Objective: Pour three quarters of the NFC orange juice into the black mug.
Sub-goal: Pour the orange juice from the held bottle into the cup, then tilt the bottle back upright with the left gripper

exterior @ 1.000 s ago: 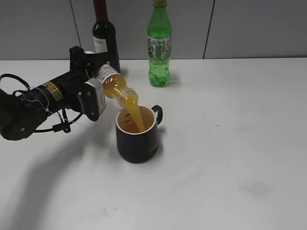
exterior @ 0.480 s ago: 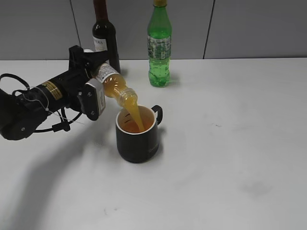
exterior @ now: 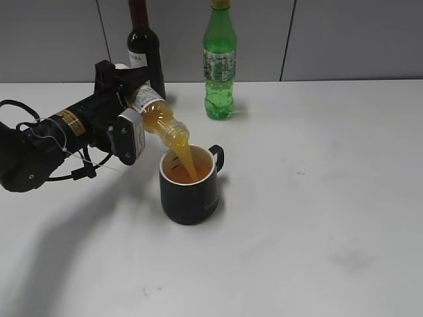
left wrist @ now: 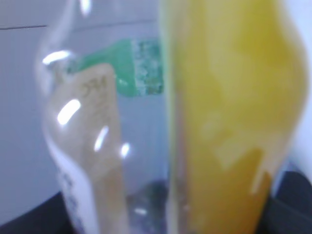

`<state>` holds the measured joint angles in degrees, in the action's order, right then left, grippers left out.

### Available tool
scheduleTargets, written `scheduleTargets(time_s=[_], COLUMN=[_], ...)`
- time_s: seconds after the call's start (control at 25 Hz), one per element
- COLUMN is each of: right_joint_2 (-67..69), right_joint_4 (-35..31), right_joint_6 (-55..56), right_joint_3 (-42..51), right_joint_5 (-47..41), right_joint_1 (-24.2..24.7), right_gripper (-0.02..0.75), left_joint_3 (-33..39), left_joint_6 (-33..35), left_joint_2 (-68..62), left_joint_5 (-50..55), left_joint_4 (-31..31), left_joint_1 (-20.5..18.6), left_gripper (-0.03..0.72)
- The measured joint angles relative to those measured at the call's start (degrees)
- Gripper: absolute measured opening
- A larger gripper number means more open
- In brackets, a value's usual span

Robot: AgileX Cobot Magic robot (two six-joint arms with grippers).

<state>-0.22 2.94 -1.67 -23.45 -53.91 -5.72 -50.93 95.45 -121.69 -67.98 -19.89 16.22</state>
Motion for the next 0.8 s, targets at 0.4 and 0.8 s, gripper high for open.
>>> scheduleTargets(time_s=[0.4,0.8], right_joint_2=[0.00,0.00], right_joint_4=[0.00,0.00], right_joint_6=[0.00,0.00], right_joint_3=[0.00,0.00], right_joint_5=[0.00,0.00], right_joint_1=[0.00,0.00], right_gripper=[0.594,0.594], left_joint_3=[0.00,0.00], left_joint_6=[0.41,0.46], left_joint_2=[0.00,0.00], left_joint_5=[-0.17,-0.43], left_joint_4=[0.00,-0.06], left_joint_1=[0.00,0.00], left_gripper=[0.469,0.469])
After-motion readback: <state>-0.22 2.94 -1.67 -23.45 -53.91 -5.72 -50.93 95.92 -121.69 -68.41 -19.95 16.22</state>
